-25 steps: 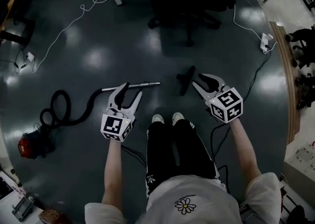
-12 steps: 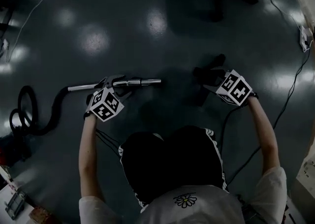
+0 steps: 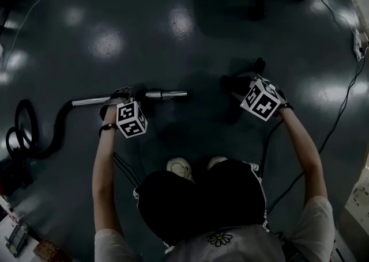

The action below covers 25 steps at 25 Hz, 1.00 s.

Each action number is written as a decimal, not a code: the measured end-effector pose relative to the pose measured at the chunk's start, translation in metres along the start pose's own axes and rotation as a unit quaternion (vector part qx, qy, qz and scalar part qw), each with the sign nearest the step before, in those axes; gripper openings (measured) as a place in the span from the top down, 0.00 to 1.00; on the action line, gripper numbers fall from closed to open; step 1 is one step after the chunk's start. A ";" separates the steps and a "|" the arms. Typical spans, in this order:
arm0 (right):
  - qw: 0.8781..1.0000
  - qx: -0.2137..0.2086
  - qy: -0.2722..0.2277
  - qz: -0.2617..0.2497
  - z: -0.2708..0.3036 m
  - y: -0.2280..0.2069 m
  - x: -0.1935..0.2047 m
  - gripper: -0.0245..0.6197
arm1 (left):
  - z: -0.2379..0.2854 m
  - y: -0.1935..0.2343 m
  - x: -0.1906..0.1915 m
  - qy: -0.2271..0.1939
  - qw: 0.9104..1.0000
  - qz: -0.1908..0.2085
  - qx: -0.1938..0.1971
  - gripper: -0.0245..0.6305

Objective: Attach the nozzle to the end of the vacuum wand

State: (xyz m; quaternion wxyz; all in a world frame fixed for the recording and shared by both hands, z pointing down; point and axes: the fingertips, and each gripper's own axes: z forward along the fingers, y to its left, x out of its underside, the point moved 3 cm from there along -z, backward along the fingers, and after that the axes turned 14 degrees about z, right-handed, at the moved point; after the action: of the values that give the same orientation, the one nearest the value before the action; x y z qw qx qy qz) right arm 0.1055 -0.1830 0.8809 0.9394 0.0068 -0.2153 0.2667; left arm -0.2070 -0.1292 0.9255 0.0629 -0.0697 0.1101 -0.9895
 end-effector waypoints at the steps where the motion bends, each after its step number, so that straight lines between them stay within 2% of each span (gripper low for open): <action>1: 1.000 0.001 -0.004 -0.021 -0.001 0.006 -0.004 0.67 | -0.002 0.000 -0.001 -0.008 1.000 -0.003 0.001 0.67; 5: 0.996 -0.019 -0.022 -0.084 0.003 0.039 -0.032 0.68 | -0.033 0.011 -0.015 -0.062 0.998 -0.029 -0.016 0.67; 7: 0.993 -0.026 -0.029 -0.108 0.007 0.052 -0.045 0.68 | -0.045 0.021 -0.029 -0.083 0.996 -0.027 -0.028 0.67; 11: 0.991 -0.031 -0.043 -0.126 0.013 0.063 -0.058 0.68 | -0.047 0.033 -0.045 -0.099 0.994 -0.019 -0.037 0.67; 15: 0.991 0.008 -0.046 -0.126 0.004 0.058 -0.065 0.68 | -0.045 0.039 -0.046 -0.091 0.995 -0.012 -0.041 0.68; 20: 0.990 0.044 -0.016 -0.134 -0.010 0.059 -0.072 0.69 | -0.043 0.042 -0.046 -0.082 0.996 0.002 -0.044 0.68; 22: 0.986 0.055 -0.006 -0.158 -0.012 0.062 -0.076 0.69 | -0.043 0.042 -0.050 -0.096 0.994 -0.008 -0.043 0.68; 25: 0.972 0.058 0.001 -0.227 -0.008 0.064 -0.082 0.69 | -0.042 0.045 -0.058 -0.113 0.992 -0.024 -0.050 0.69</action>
State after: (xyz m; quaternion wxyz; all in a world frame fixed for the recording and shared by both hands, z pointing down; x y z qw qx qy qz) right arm 0.0137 -0.1680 0.8339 0.9736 0.1098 -0.1916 0.0581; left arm -0.1514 -0.1561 0.8680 0.0475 -0.1870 0.1498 -0.9697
